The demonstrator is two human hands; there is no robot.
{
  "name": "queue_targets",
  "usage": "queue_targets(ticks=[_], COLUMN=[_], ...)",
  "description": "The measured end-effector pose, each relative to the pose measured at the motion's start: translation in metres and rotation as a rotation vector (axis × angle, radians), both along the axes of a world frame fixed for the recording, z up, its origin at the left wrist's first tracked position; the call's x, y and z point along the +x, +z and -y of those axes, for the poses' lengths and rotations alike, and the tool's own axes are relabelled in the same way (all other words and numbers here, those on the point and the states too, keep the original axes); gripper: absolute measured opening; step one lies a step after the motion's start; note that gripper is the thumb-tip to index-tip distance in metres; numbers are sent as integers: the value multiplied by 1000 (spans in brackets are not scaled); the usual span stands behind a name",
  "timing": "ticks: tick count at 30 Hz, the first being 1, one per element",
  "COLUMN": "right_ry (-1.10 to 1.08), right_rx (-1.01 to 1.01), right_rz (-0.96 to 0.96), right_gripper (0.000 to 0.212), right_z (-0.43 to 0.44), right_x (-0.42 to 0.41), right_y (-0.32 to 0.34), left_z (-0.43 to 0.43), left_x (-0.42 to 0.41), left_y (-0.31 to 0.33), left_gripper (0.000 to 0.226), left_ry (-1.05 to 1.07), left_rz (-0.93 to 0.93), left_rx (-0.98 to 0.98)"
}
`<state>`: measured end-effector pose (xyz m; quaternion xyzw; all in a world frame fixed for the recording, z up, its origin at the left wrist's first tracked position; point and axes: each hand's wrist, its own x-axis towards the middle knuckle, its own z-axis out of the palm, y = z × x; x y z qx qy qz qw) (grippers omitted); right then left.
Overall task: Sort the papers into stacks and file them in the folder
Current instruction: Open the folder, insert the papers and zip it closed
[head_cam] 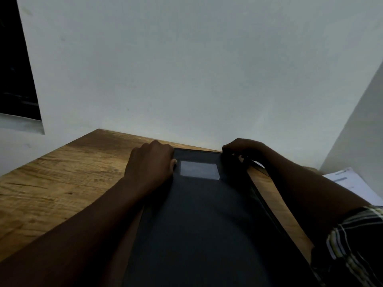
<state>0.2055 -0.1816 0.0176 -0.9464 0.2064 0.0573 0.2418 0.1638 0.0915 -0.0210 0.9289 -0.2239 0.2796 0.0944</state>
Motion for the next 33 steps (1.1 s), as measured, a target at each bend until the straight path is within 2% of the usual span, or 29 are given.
queue_targets(ticks=[2, 8, 12, 13, 16, 19, 21, 25, 27, 29, 31, 32, 33], right_ry=[-9, 22, 157, 162, 186, 220, 260, 254, 199, 124, 116, 126, 122], right_rx=[10, 132, -52, -47, 109, 201, 224, 144, 178, 221, 173, 124, 64], right_rz=[57, 105, 69, 68, 25, 95, 141, 223, 239, 271, 290, 292, 297], right_gripper=[18, 25, 29, 29, 30, 21, 31, 17, 10, 28, 43, 41, 26], right_z=[3, 17, 19, 21, 30, 39, 45, 50, 46, 39, 32, 30, 30], right_x=[-7, -27, -40, -41, -43, -44, -45, -48, -55, -65, -76, -81, -88], right_y=[-3, -13, -6, -6, -7, -14, -19, -24, -27, -29, -28, -27, -27], left_z=[0, 1, 0, -1, -1, 0, -1, 0, 0, 1, 1, 0, 0], left_x=[-1, -3, -3, -3, -3, -3, -3, 0, 2, 3, 2, 2, 2], left_y=[0, 1, 1, 0, -1, 0, -1, -3, -4, -4, -4, -4, -4], left_gripper=[25, 24, 23, 23, 23, 22, 22, 23, 23, 23, 23, 23, 23], left_ry=[-5, 2, -6, -6, -7, -7, -10, -4, -11, -13, -15, -19, -29], left_rz=[-1, 11, -4, -3, 4, 6, 13, 18, 12, 10, 14, 17, 17], left_rx=[1, -11, -24, -26, -35, -34, -36, -31, -34, -32, -25, -23, -23])
